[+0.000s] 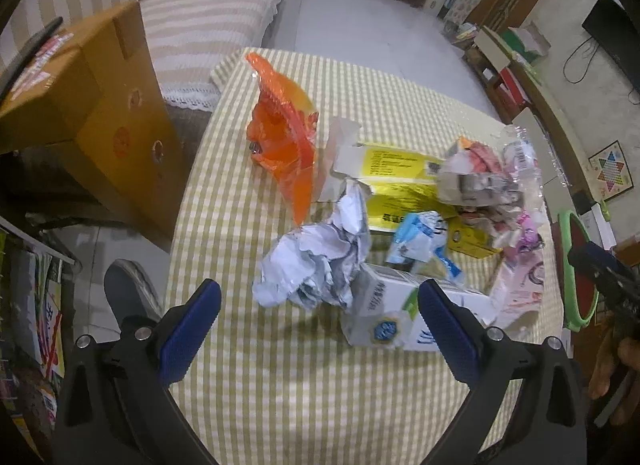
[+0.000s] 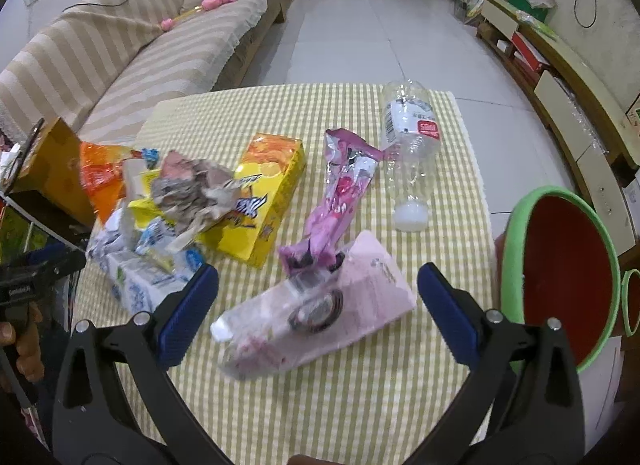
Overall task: Collect trash
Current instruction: 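Grasp crumpled white paper with the left tool while the right tool grasps the pink wrapper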
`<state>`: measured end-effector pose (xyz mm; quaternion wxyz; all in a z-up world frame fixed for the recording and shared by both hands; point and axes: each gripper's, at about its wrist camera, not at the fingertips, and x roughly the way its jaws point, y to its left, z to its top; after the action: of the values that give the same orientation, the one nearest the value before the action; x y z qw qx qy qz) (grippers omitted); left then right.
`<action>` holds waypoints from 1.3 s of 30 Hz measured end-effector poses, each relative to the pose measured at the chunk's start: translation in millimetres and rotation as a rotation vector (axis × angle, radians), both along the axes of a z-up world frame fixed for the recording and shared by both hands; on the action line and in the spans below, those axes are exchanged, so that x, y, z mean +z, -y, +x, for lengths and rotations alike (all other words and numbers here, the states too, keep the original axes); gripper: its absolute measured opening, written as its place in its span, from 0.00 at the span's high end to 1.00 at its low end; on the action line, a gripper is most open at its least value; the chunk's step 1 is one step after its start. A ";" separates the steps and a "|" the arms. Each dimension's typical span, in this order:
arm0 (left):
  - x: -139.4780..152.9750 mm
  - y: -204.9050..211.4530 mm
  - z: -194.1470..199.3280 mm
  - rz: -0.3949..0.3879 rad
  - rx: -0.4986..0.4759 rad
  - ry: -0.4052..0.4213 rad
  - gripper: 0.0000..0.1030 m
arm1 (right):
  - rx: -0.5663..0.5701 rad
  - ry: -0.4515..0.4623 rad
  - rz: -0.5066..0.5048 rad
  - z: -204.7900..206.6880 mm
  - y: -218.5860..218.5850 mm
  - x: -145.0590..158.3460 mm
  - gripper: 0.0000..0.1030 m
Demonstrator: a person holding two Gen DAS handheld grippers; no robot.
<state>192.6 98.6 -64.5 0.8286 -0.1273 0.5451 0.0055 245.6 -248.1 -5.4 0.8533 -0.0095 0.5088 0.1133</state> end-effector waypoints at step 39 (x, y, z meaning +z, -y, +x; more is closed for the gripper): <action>36.8 16.7 -19.7 -0.025 -0.031 0.093 0.55 | 0.028 -0.003 0.027 -6.6 -0.9 28.1 0.86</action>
<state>172.8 81.9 -27.7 0.8514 -0.1292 0.5079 -0.0200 239.0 -247.3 22.6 0.8508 -0.0050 0.5085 0.1323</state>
